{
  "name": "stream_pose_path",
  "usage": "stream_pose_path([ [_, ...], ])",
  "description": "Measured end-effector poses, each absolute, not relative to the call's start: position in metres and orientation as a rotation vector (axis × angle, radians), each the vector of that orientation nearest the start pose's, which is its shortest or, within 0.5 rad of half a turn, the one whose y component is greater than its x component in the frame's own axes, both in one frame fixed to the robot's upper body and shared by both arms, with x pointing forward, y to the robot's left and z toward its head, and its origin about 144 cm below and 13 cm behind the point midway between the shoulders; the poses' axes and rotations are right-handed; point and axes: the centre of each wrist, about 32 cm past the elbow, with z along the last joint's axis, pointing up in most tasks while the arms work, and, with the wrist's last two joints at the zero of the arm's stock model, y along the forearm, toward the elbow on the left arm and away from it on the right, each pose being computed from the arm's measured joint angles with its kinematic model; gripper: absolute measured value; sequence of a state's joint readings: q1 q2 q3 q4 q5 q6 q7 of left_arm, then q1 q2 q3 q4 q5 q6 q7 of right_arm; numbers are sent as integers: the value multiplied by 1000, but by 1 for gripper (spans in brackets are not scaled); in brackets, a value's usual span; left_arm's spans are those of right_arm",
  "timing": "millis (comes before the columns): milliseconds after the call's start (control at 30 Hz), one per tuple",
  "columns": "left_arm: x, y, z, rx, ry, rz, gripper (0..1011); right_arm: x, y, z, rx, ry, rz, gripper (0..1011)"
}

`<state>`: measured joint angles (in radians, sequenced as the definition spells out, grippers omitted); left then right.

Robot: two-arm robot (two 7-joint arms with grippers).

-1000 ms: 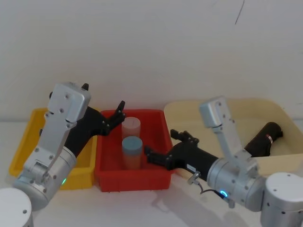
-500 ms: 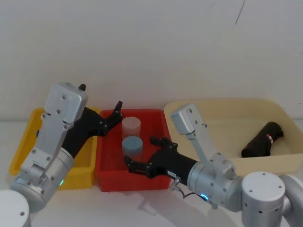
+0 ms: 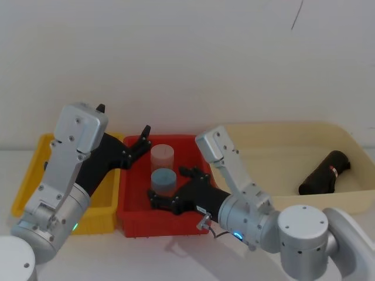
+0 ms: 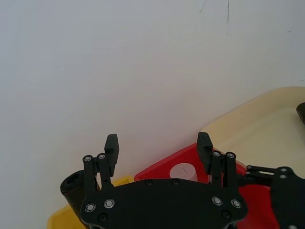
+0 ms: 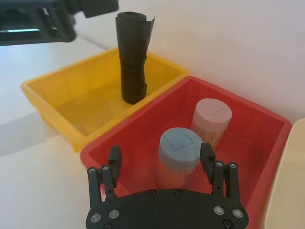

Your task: Pick up the garbage bag with the one hand and transfer it to the other hand.

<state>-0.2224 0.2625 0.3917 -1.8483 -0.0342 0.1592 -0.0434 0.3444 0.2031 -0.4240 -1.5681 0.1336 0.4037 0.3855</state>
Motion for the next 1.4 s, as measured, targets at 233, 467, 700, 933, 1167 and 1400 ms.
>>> stream_pose_path([
  [233,471,165,1275,-12,-389,1124,1001,531,-149,1232,-272,-11,-836,1000],
  [467,471,165,1275,-13,-388,1124,1001,542,-143,1227,-289,-5,-860,1000],
  [700,471,165,1275,-13,-388,1124,1001,549,-139,1224,-298,0,-877,1000],
  [933,471,165,1275,-13,-388,1124,1001,556,-138,1222,-308,-3,-890,1000],
  [1167,471,165,1275,-13,-388,1124,1001,561,-137,1220,-329,-9,-896,1000],
  [1400,471,165,1275,-13,-388,1124,1001,565,-136,1218,-349,-16,-896,866],
])
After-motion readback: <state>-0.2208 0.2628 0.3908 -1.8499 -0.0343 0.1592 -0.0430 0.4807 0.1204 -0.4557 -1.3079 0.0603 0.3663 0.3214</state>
